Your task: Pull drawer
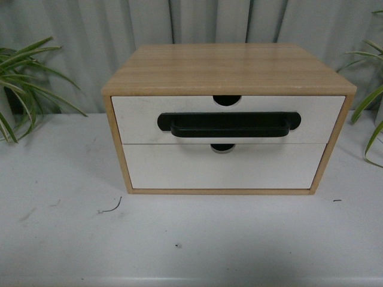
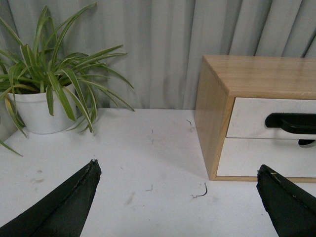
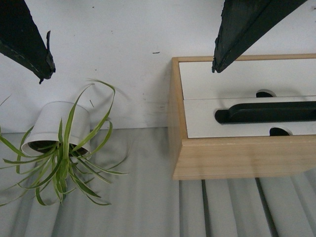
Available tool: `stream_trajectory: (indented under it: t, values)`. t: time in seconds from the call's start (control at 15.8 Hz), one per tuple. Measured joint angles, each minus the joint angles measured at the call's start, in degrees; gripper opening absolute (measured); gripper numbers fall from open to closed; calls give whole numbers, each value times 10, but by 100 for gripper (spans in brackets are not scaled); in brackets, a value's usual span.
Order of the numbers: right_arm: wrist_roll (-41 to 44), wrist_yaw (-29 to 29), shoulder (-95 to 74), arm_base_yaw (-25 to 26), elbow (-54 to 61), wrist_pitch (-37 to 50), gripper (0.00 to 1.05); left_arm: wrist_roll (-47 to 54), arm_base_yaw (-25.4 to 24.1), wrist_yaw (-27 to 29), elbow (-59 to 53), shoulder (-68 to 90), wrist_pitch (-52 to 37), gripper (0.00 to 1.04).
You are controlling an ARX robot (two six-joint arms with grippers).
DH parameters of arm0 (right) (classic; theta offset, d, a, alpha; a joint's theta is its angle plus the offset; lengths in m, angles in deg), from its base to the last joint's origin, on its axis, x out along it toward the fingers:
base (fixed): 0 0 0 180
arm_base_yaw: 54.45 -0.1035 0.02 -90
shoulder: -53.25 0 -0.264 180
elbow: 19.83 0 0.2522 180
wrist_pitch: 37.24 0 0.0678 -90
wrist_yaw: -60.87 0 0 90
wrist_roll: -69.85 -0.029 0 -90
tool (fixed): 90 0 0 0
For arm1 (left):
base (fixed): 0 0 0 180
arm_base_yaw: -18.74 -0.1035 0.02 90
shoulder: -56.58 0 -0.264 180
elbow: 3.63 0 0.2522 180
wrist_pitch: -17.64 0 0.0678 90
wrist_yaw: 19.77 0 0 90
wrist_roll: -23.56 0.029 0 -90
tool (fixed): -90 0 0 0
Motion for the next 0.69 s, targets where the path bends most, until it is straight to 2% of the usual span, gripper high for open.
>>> stream_trajectory:
  t: [0.69]
  values:
    - [0, 0, 0, 0, 0, 0, 98, 0, 0, 0, 0, 0, 0, 98]
